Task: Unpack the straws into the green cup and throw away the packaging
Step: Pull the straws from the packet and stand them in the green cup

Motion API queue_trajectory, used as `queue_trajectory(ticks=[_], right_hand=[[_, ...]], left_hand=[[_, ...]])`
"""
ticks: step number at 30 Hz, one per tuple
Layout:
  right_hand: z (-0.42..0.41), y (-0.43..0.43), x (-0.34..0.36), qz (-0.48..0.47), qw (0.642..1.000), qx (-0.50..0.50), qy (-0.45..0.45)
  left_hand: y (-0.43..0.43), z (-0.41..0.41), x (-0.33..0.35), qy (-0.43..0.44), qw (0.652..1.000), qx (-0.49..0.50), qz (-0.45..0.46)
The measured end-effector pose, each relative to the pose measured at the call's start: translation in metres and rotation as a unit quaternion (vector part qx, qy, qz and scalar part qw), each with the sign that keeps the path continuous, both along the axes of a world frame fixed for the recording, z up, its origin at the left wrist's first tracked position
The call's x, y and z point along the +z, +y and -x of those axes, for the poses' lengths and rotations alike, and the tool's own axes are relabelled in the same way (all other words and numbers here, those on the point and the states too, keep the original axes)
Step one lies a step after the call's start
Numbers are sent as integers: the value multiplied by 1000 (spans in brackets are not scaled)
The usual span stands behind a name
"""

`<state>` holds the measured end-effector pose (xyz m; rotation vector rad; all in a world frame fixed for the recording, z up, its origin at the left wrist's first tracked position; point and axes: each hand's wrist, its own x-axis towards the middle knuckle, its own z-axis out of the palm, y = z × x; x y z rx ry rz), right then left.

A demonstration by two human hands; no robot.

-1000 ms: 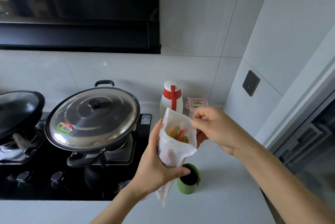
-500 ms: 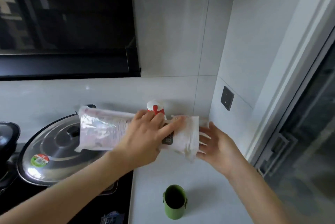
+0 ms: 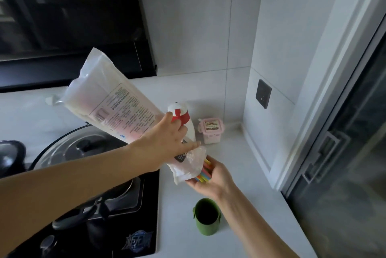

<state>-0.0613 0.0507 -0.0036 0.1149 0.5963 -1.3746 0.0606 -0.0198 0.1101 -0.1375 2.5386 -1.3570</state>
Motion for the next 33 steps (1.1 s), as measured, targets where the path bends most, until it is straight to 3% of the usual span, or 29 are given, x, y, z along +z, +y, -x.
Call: queue_trajectory(ticks=[6,9,12,20,24,33], right_hand=[[7,-7,-12,14,999,-40,-6],[14,-4,-15,65,991,-15,113],[13,-6,-15,54,965,-1,256],[-10,-21,2,18,909,-102,403],[-20,-29,7,-31,864,-140,482],[-17,-39,15,-71,860,-260,433]], left_hand=[[-17,-26,-27,89,982,114,-123],[-27,-40,-41,161,950,181,-195],[-30,-51,-56,228,918,208,-250],[-14,-56,-83,340,847,251,-324],[0,-56,-94,391,814,274,-330],[17,-76,-121,449,759,280,-380]])
